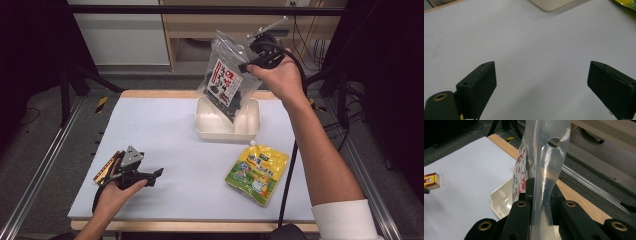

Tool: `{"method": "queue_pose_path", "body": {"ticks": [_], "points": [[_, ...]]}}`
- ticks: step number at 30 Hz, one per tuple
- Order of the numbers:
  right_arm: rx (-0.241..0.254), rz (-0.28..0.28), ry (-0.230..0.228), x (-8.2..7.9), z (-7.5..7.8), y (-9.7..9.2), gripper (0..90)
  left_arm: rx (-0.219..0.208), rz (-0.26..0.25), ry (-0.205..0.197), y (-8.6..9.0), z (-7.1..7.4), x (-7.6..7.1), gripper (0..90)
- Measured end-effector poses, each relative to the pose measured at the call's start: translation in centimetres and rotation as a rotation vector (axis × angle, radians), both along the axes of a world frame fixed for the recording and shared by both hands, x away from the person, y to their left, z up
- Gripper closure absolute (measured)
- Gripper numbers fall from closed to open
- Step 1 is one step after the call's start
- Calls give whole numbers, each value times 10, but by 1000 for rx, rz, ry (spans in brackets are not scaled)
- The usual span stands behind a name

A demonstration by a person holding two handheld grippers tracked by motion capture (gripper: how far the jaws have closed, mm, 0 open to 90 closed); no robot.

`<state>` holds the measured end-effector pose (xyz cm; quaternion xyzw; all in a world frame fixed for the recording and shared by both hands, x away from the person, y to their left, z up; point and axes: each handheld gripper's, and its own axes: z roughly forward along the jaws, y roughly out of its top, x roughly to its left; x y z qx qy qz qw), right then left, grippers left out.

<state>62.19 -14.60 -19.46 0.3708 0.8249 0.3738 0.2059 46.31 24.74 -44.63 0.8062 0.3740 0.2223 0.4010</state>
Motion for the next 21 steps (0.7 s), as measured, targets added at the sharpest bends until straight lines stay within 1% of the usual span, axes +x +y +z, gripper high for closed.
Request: {"method": "queue_pose_path", "body": {"ticks": [9, 14, 16, 21], "points": [[5, -11, 33, 9, -18, -2, 826, 0, -3, 4, -1, -1, 0, 84], [27, -11, 45, 15, -27, -5, 825, 0, -7, 10, -2, -2, 0, 85], [27, -15, 58, 17, -32, -6, 824, 0, -8, 11, -2, -2, 0, 85], [59, -16, 77, 22, -42, -10, 824, 1, -11, 17, -4, -4, 1, 85]]}}
